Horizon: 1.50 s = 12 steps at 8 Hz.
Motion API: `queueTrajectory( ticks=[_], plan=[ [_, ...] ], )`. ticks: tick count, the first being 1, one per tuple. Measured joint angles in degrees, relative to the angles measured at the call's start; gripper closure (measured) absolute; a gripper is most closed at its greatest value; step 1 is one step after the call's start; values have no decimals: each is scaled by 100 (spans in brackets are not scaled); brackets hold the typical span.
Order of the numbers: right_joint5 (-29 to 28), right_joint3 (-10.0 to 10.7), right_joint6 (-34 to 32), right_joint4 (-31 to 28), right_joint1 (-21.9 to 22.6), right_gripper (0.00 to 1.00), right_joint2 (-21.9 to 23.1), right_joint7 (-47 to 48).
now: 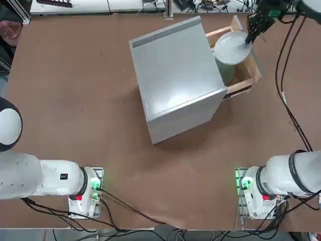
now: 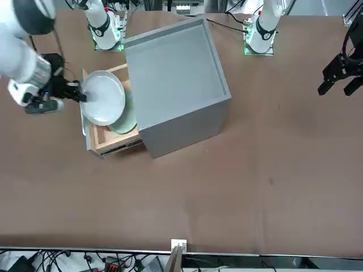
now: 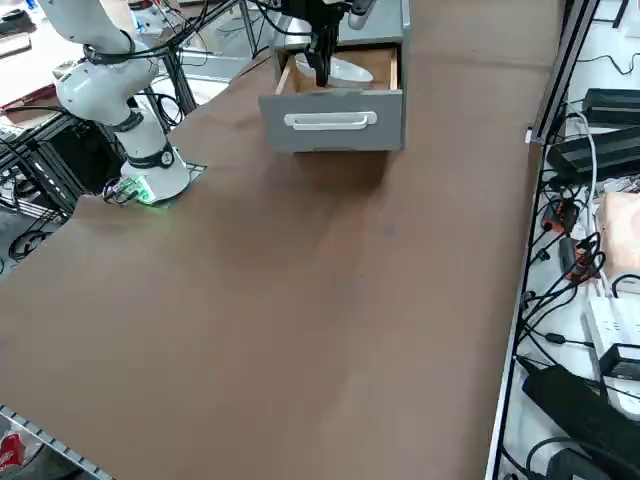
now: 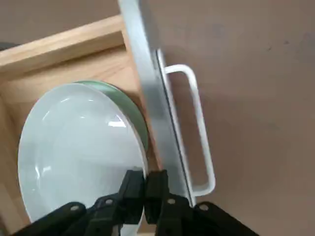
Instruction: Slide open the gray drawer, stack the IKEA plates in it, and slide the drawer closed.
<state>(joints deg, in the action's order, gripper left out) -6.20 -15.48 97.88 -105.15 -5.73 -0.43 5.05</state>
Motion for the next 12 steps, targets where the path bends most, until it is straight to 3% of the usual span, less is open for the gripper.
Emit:
queueTrajectory(
  ticks=[1, 3, 7, 9, 12],
  plan=[
    [107, -2, 30, -64, 154, 96, -8, 177],
    [130, 3, 33, -87, 245, 80, -19, 387],
    [259, 69, -45, 60, 270, 3, -27, 544],
    [588, 262, -325, 222, 95, 2, 10, -50],
    [589, 674, -293, 270, -671, 28, -100, -1724]
  ],
)
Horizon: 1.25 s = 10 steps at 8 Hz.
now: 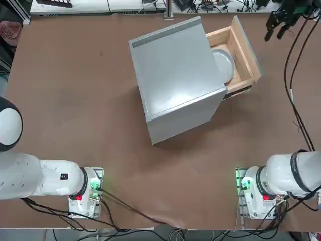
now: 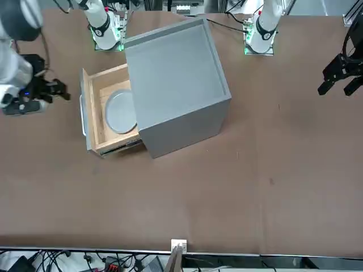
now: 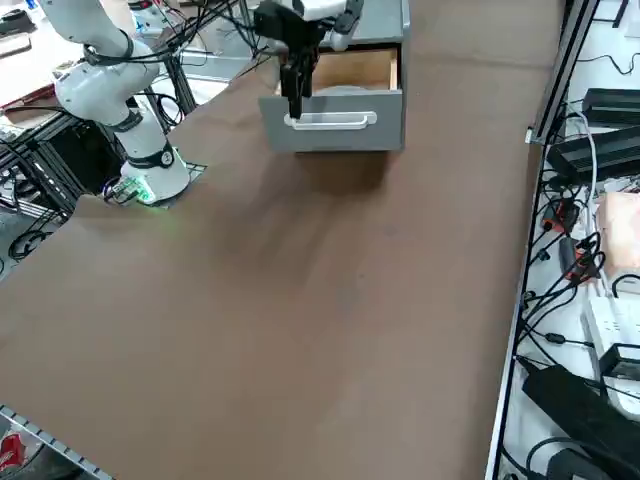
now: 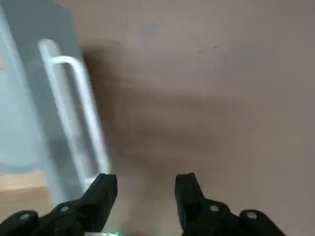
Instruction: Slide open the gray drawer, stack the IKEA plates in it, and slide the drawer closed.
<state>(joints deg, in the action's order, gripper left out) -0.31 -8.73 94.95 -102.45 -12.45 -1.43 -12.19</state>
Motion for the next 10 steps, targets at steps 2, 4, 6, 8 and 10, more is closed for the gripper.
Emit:
queueTrajectory(
  ticks=[2, 4, 6, 8, 10],
  plan=[
    [-50, 3, 141, 47, -136, 43, -260, -269],
    [-250, -70, 308, 49, -69, 77, -445, -268],
    [-561, -115, 509, 49, 43, 95, -613, -248],
    [-1073, -129, 735, 49, 226, 99, -765, -16],
    [-1168, -144, 957, 50, 572, 99, -828, 608]
  ],
)
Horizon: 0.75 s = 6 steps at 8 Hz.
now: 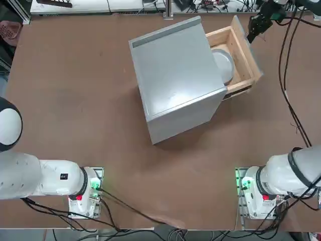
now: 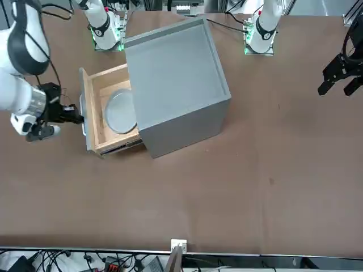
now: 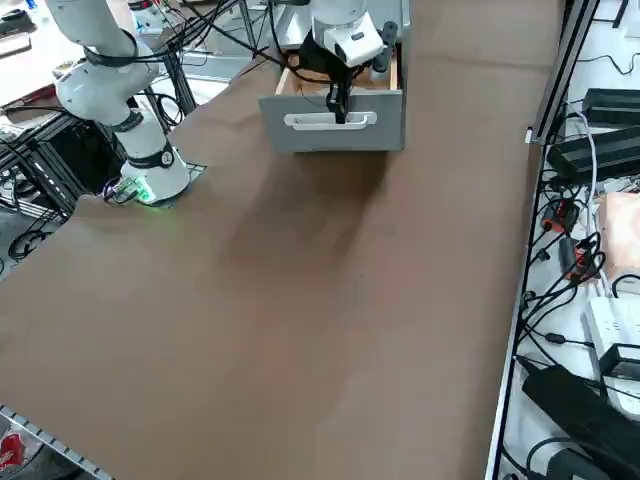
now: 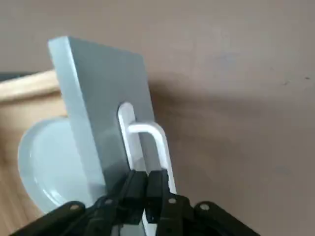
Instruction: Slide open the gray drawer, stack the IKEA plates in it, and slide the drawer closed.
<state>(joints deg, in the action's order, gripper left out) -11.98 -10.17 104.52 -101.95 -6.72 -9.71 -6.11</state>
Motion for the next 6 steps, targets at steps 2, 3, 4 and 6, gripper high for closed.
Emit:
queueTrajectory(
  ticks=[2, 3, 4, 6],
  plan=[
    [-15, -6, 141, -4, 300, 99, -18, 578],
    [-20, -7, 214, -26, 400, 99, -33, 798],
    [-30, -9, 264, -45, 475, 100, -41, 1026],
    [-46, -13, 273, -45, 726, 100, -36, 1595]
  ],
)
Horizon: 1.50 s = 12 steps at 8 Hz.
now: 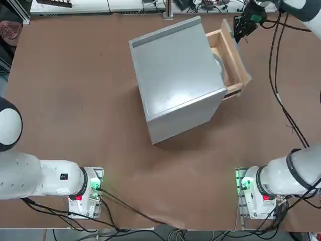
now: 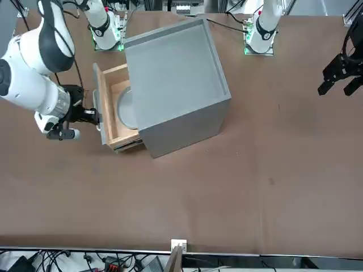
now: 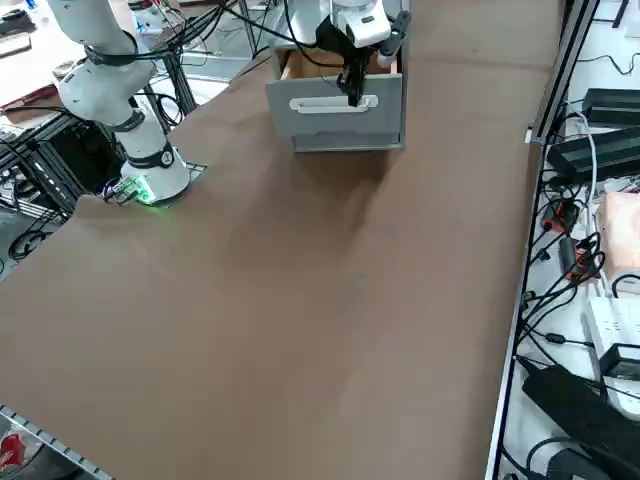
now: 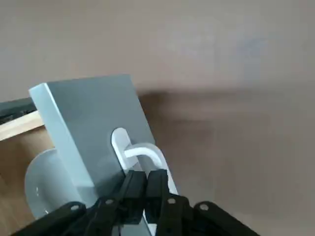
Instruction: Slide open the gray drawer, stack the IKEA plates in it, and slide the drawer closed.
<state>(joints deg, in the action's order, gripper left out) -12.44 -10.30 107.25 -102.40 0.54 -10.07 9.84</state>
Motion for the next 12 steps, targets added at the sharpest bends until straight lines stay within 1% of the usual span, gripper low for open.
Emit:
queueTrajectory(
  ticks=[1, 3, 5, 8, 9, 12],
  plan=[
    [-79, -2, -3, -1, 148, 100, 1, 228],
    [-590, -4, -5, -66, 318, 100, -2, 408],
    [-1171, 5, -5, -162, 331, 100, -4, 415],
    [-1809, 12, -3, -282, 336, 99, -11, 435],
    [-1973, 10, -2, -329, 362, 99, -11, 435],
    [-2053, 9, 4, -347, 623, 99, -11, 562]
  ],
)
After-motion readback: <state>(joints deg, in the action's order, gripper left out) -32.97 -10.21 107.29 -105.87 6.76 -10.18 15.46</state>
